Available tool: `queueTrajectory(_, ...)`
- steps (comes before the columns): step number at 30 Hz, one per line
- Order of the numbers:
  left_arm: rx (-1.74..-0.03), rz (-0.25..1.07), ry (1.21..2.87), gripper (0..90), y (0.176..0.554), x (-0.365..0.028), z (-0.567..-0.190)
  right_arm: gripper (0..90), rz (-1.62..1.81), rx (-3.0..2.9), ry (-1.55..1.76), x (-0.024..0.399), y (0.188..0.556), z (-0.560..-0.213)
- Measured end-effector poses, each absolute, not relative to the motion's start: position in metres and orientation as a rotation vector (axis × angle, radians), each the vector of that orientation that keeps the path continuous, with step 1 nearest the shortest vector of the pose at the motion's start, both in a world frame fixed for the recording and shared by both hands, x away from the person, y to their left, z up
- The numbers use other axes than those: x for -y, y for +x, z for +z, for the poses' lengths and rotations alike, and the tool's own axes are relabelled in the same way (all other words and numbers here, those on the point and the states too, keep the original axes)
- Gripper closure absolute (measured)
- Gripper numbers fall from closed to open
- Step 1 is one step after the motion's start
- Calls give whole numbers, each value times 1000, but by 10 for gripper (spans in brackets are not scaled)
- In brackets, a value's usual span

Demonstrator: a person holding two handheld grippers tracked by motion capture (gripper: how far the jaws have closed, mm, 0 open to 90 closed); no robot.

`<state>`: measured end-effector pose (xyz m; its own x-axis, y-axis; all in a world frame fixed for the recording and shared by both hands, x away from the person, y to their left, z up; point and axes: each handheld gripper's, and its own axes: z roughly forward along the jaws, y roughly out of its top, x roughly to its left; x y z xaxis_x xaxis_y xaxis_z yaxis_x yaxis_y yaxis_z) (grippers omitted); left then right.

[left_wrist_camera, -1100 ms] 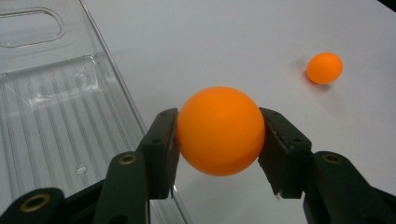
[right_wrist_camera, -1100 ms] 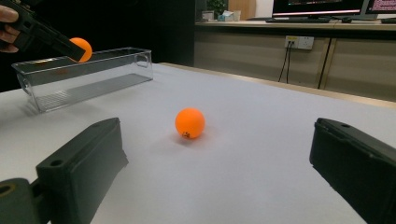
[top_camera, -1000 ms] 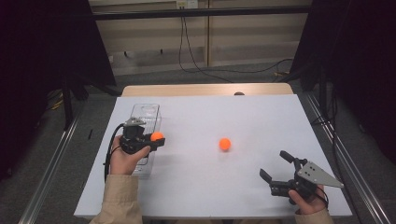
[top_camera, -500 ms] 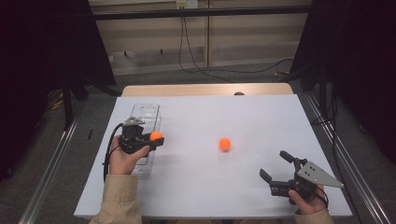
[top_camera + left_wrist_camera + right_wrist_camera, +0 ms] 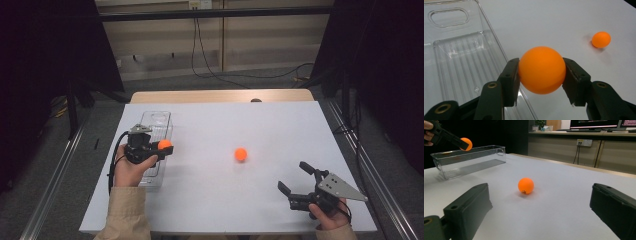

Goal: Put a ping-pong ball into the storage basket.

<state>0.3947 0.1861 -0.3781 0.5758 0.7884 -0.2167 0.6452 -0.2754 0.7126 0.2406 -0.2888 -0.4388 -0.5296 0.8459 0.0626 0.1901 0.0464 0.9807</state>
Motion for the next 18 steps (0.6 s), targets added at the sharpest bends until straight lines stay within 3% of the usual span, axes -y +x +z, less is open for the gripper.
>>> queueTrajectory(18, -1151, 239, 2003, 508, 395, -193, -376, 24, 1514, -1774, 1042, 289, 241, -439)
